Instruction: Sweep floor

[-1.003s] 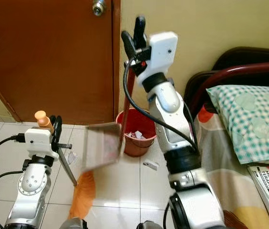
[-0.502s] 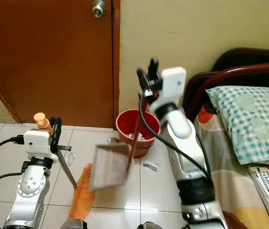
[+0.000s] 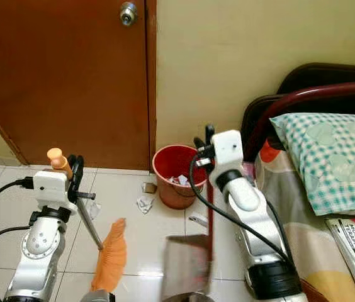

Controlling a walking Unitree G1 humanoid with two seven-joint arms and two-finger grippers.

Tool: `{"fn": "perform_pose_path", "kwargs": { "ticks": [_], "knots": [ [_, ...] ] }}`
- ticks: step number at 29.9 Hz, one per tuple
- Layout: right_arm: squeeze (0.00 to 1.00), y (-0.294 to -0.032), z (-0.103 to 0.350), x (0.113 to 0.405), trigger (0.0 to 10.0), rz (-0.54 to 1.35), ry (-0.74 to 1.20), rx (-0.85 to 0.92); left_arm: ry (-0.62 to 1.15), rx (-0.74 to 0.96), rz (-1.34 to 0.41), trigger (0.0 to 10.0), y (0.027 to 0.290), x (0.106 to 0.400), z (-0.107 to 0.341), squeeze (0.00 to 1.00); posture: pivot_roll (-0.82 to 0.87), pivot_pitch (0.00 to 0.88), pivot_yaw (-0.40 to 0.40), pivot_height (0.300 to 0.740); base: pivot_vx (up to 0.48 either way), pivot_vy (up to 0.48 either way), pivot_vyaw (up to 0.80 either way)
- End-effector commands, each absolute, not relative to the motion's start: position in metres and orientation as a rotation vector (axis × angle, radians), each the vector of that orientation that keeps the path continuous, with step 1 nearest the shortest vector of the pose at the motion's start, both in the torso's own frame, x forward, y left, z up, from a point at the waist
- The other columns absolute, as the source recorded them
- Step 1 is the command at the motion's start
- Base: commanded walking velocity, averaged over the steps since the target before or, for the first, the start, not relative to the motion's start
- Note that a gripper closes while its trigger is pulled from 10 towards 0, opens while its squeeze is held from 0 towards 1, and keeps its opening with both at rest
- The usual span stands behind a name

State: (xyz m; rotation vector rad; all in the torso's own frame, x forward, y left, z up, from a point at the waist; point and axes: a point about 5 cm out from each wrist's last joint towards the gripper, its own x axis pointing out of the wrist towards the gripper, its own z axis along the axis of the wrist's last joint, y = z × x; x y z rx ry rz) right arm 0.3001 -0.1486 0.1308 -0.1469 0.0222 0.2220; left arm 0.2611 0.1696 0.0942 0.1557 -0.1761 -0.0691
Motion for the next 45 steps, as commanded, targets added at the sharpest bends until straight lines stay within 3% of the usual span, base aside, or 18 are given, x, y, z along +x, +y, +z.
{"fn": "perform_pose_path", "kwargs": {
  "ticks": [1,15,37,45],
  "knots": [
    [0.00,-0.159,0.131,0.302,10.0,0.169,0.025,-0.162,-0.140,0.140,-0.085,10.0,0.165,0.261,0.089,0.00,-0.01,0.020,-0.039,0.740,0.000,0.000,0.00],
    [0.00,-0.162,0.124,0.303,10.0,0.139,0.019,-0.220,-0.114,0.134,-0.100,10.0,0.164,0.258,0.087,0.00,0.00,0.029,-0.038,0.740,0.000,0.000,-0.50],
    [0.00,-0.144,0.125,0.308,10.0,0.206,-0.047,-0.347,-0.119,0.155,-0.049,10.0,0.169,0.259,0.090,0.00,0.00,0.040,-0.041,0.740,0.000,0.000,0.00],
    [0.00,-0.121,0.130,0.331,10.0,0.277,-0.101,-0.435,-0.134,0.160,-0.039,10.0,0.169,0.253,0.098,0.00,0.04,0.112,-0.046,0.740,0.000,0.000,0.00]
  ]
}}
